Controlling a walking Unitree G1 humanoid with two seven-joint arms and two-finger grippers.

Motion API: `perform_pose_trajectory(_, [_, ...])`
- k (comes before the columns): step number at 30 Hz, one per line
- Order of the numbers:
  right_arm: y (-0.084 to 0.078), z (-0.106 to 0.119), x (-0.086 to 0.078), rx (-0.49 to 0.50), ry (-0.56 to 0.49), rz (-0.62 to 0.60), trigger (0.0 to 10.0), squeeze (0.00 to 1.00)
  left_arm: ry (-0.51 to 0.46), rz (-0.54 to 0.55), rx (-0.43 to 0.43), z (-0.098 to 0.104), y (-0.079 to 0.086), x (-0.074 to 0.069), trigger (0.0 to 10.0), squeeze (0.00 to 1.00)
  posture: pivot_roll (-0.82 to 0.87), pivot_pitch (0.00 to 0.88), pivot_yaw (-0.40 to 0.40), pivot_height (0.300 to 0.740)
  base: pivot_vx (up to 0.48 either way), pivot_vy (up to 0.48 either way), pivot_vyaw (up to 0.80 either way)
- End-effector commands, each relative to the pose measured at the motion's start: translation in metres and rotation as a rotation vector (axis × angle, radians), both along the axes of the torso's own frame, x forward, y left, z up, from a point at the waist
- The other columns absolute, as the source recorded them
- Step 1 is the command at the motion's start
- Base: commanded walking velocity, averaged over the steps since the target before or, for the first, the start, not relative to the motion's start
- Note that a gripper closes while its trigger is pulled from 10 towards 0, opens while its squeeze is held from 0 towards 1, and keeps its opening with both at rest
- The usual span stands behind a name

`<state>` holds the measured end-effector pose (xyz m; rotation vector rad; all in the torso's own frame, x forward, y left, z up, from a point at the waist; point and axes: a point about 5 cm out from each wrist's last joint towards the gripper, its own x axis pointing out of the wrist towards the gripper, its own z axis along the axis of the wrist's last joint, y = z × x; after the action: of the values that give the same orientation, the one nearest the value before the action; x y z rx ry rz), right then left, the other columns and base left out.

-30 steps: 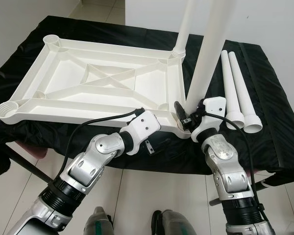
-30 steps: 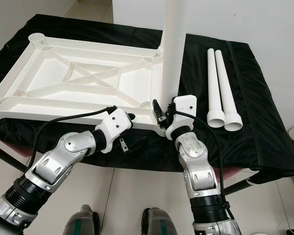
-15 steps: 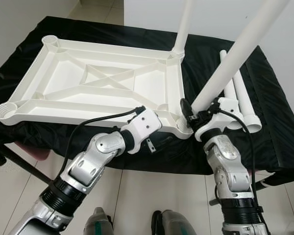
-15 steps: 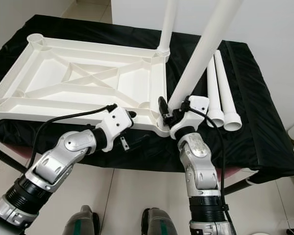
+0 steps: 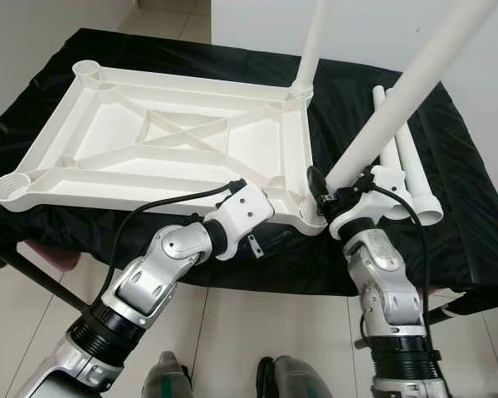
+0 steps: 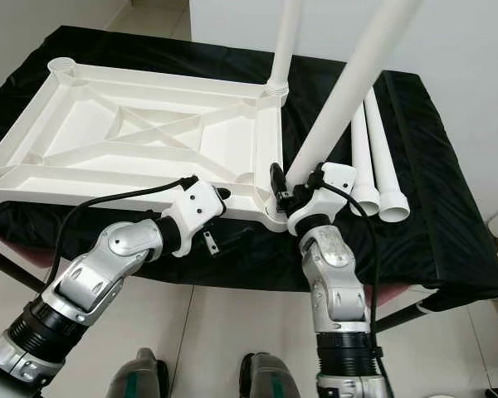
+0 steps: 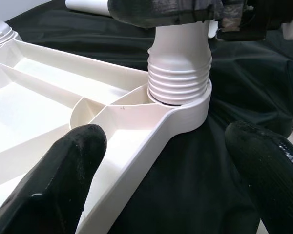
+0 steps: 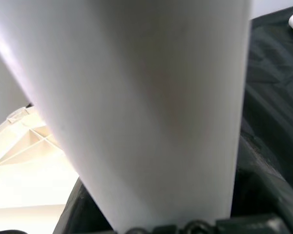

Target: Building children table

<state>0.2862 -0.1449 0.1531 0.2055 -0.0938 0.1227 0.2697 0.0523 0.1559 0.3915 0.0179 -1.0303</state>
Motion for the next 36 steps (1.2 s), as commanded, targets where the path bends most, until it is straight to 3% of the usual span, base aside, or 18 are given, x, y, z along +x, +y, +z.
perform_pose_trajectory(1, [-0.005,-0.031,-0.004,0.008,0.158,-0.044,10.0,0.0,0.008,-0.03,0.011,0.0,0.0,-0.003,10.0,0.0,-0.02,0.07,-0.031,0.74,0.0,0.0,0.0])
perform_pose_trajectory(9, [-0.004,-0.027,-0.001,-0.12,0.128,-0.023,10.0,0.0,0.009,-0.03,0.012,0.0,-0.001,-0.004,10.0,0.0,-0.02,0.069,-0.029,0.74,0.0,0.0,0.0])
perform_pose_trajectory(13, [0.006,-0.023,0.0,-0.201,0.104,0.059,10.0,0.0,0.007,-0.026,0.013,0.001,0.0,-0.003,10.0,0.0,-0.01,0.066,-0.036,0.74,0.0,0.0,0.0])
perform_pose_trajectory(28, [0.016,-0.026,0.004,-0.284,0.102,0.185,10.0,0.0,-0.001,-0.017,0.009,0.003,0.002,-0.003,10.0,0.0,-0.01,0.058,-0.036,0.74,0.0,0.0,0.0])
perform_pose_trajectory(36, [0.016,-0.027,0.001,-0.25,0.106,0.093,10.0,0.0,-0.002,-0.016,0.014,0.004,0.004,-0.003,10.0,0.0,-0.01,0.06,-0.03,0.74,0.0,0.0,0.0])
